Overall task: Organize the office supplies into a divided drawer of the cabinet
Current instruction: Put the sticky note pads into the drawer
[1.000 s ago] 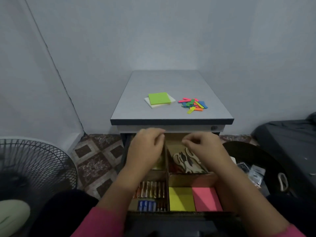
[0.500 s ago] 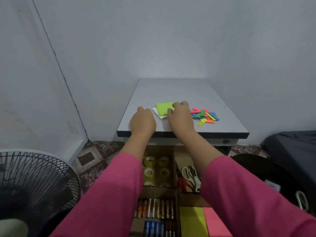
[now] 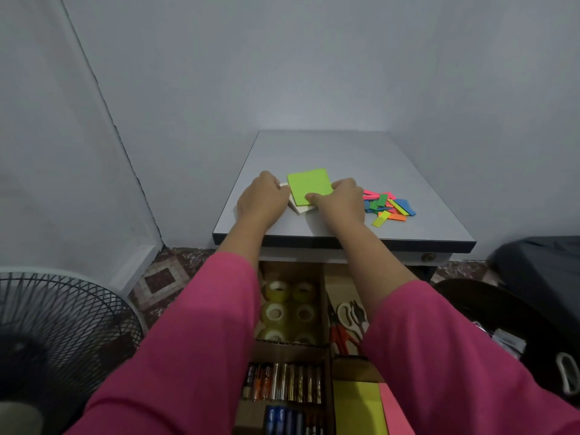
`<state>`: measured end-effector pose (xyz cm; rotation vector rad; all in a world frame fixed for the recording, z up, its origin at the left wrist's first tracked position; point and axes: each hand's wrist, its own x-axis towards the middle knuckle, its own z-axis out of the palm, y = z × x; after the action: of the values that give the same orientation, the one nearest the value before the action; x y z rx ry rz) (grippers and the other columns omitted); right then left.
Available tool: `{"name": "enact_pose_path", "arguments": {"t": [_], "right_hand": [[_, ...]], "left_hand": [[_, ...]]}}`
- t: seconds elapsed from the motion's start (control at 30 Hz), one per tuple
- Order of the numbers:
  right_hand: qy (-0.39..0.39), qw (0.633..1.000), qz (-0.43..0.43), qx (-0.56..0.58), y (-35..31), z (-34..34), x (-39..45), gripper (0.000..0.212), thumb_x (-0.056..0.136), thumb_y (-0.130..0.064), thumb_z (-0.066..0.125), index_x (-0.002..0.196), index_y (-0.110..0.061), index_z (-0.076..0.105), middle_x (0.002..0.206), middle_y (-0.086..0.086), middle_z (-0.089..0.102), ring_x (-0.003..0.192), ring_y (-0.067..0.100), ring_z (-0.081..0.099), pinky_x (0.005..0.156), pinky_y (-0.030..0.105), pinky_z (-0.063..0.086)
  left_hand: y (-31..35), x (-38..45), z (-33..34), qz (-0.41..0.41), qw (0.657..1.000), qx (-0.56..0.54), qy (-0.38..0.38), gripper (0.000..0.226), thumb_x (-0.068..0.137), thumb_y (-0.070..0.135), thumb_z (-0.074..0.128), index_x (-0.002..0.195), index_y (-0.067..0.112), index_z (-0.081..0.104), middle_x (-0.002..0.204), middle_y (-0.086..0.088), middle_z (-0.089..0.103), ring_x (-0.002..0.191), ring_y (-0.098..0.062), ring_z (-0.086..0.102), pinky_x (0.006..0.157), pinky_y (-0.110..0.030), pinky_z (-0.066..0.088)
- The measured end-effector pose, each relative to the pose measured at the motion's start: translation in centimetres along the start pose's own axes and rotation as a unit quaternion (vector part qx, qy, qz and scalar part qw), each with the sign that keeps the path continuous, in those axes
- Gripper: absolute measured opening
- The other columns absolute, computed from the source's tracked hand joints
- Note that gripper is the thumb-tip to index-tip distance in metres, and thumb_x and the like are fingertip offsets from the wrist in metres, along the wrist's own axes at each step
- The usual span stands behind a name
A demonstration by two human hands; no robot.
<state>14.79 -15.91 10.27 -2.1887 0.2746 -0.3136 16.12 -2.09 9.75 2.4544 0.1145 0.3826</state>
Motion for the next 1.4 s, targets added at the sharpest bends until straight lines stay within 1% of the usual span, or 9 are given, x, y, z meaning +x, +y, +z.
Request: {"name": "enact_pose_path", "arguments": {"t": [0.2,0.33,0.43,0.5,0.67,0.87,1.17,1.3,1.4], "right_hand": [[0.009,0.995,-0.034,0.098,0.6,0.5,-0.9,0.054,0.077,-0.031,0.077,0.119,-0.017,0.047,0.117,0.003,0.056,0.105,0.020,0.055,0.085,0.036,0.048],[0.022,0.979,-0.071,0.191,0.5,0.0,-1.8,0.027,0.086,-0.019,0.068,0.111,-0.015,0.060,0.100,-0.005,0.060,0.091,0.012,0.057,0.069,0.019,0.043],[0.003,0.970,-0.082,0.228,0.7,-0.4,-2.3,0.008,0.091,-0.018,0.061,0.098,-0.016,0.062,0.090,-0.001,0.064,0.076,0.012,0.057,0.063,0.023,0.046],[-0.017,0.964,-0.070,0.257,0.8,-1.0,-2.7,0.008,0.093,-0.015,0.057,0.100,-0.012,0.061,0.086,0.005,0.065,0.067,0.013,0.058,0.055,0.026,0.049],[-0.119,0.939,-0.061,0.316,2.3,-4.3,-5.3,0.021,0.097,-0.009,0.052,0.117,-0.008,0.057,0.096,0.010,0.067,0.069,0.014,0.064,0.052,0.020,0.052],[-0.162,0.924,-0.029,0.346,7.0,-10.3,-9.6,0.021,0.096,-0.001,0.048,0.113,-0.004,0.060,0.071,0.009,0.066,0.056,0.014,0.060,0.047,0.022,0.050],[-0.267,0.941,0.066,0.199,13.5,-16.3,-14.3,0.016,0.092,0.000,0.054,0.102,-0.001,0.066,0.069,0.017,0.062,0.052,0.019,0.055,0.046,0.026,0.051],[-0.349,0.932,0.079,0.053,14.5,-17.5,-15.5,0.011,0.085,-0.006,0.066,0.092,-0.003,0.073,0.063,0.010,0.064,0.050,0.014,0.056,0.050,0.024,0.050],[-0.349,0.933,0.069,-0.060,14.4,-17.0,-15.5,0.005,0.083,-0.011,0.071,0.086,-0.010,0.075,0.063,0.006,0.067,0.052,0.010,0.060,0.054,0.022,0.053]], "left_hand": [[-0.6,-0.1,-0.1,-0.050,0.963,-0.264,0.019,0.005,0.080,0.026,0.045,0.083,0.026,0.040,0.078,-0.002,0.063,0.067,-0.025,0.069,0.076,-0.050,0.055],[-0.4,-0.7,-0.6,-0.052,0.949,-0.309,0.046,0.009,0.090,0.017,0.047,0.089,0.024,0.040,0.081,-0.001,0.060,0.069,-0.025,0.069,0.069,-0.042,0.056],[-0.7,-1.2,-0.8,-0.055,0.937,-0.341,0.061,0.011,0.092,0.015,0.049,0.101,0.017,0.041,0.099,-0.008,0.060,0.078,-0.025,0.067,0.054,-0.033,0.053],[-0.8,-1.8,-1.1,-0.055,0.922,-0.376,0.074,0.014,0.092,0.013,0.050,0.103,0.015,0.042,0.103,-0.014,0.060,0.077,-0.025,0.066,0.049,-0.028,0.050],[-0.2,-5.3,-2.3,-0.045,0.898,-0.432,0.070,0.014,0.093,0.009,0.051,0.106,0.009,0.044,0.073,-0.009,0.059,0.043,-0.006,0.056,0.045,-0.023,0.049],[-0.4,-12.1,-2.6,-0.055,0.880,-0.471,0.004,0.009,0.095,0.010,0.054,0.098,0.016,0.050,0.086,-0.007,0.061,0.058,-0.009,0.058,0.050,-0.025,0.050],[-2.6,-20.4,0.5,-0.073,0.899,-0.392,-0.183,0.008,0.092,0.009,0.058,0.100,0.011,0.055,0.091,-0.008,0.069,0.069,-0.017,0.061,0.053,-0.025,0.050],[-2.7,-21.0,1.3,-0.099,0.899,-0.393,-0.170,0.009,0.092,0.008,0.057,0.101,0.009,0.055,0.087,-0.004,0.070,0.067,-0.013,0.061,0.056,-0.028,0.049],[-2.7,-20.8,1.3,-0.113,0.897,-0.400,-0.150,0.010,0.093,0.009,0.057,0.102,0.008,0.056,0.091,-0.007,0.071,0.070,-0.016,0.062,0.058,-0.030,0.049]]}}
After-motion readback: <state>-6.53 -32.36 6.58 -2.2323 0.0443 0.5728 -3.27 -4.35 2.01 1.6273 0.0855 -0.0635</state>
